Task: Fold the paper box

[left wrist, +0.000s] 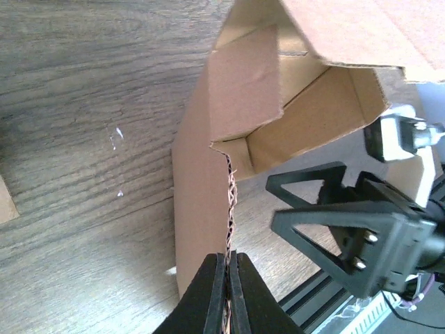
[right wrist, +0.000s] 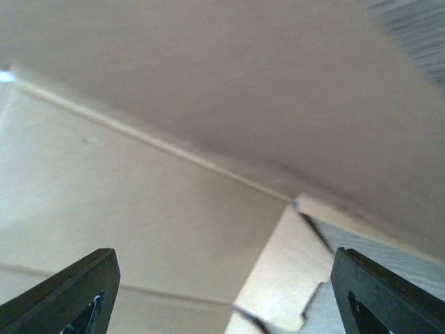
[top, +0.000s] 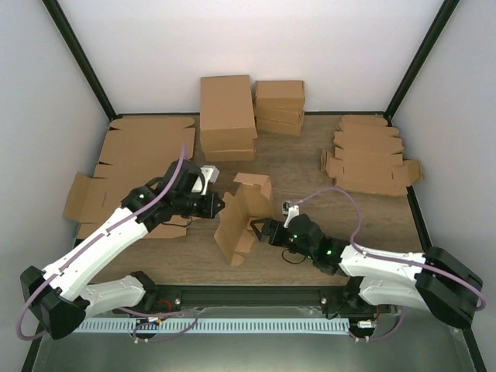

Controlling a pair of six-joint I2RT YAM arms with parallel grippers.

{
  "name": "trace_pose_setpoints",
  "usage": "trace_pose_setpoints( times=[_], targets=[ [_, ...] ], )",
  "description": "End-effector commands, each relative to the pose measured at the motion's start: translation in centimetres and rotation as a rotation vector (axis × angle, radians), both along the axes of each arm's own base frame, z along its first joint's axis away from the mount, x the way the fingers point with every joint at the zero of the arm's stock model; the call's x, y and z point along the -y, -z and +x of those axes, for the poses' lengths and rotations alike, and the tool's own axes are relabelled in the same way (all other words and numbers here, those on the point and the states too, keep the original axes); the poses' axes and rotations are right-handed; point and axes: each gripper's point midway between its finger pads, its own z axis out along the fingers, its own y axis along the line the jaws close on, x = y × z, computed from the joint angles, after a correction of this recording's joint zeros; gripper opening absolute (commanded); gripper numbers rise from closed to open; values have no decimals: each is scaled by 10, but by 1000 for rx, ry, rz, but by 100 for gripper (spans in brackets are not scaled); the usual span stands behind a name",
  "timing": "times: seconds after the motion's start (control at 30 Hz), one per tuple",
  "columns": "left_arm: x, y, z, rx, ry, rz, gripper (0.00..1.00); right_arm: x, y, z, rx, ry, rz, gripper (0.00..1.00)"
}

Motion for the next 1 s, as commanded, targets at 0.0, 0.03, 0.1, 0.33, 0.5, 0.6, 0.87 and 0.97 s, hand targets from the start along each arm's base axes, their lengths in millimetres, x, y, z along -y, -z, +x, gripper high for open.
trace_pose_setpoints(
  times=[0.0,0.03,0.1,0.33,0.5,0.6,0.87,0.97],
  targets=[
    [-2,9,-9,-23,39,30,4,-8,-21,-25,61,-182,16,86],
    [-1,11,-8,-27,40,34,4,-5,-21,-30,57,-194,23,86],
    [-1,16,-9,-31,41,38,4,1,-26,-40,59,-222,61,85],
    [7,14,-16,-28,69,-27,4,29,-49,-43,45,-176,42,84],
    [11,6,-15,-23,77,-32,4,45,-81,-29,70,-170,86,79],
    [5,2,-12,-12,63,13,4,50,-87,-19,52,-199,102,79],
    [-8,-13,-4,23,42,111,4,40,-122,0,89,-255,191,79],
    [-6,-15,-4,24,46,102,4,35,-123,10,79,-250,185,81]
  ],
)
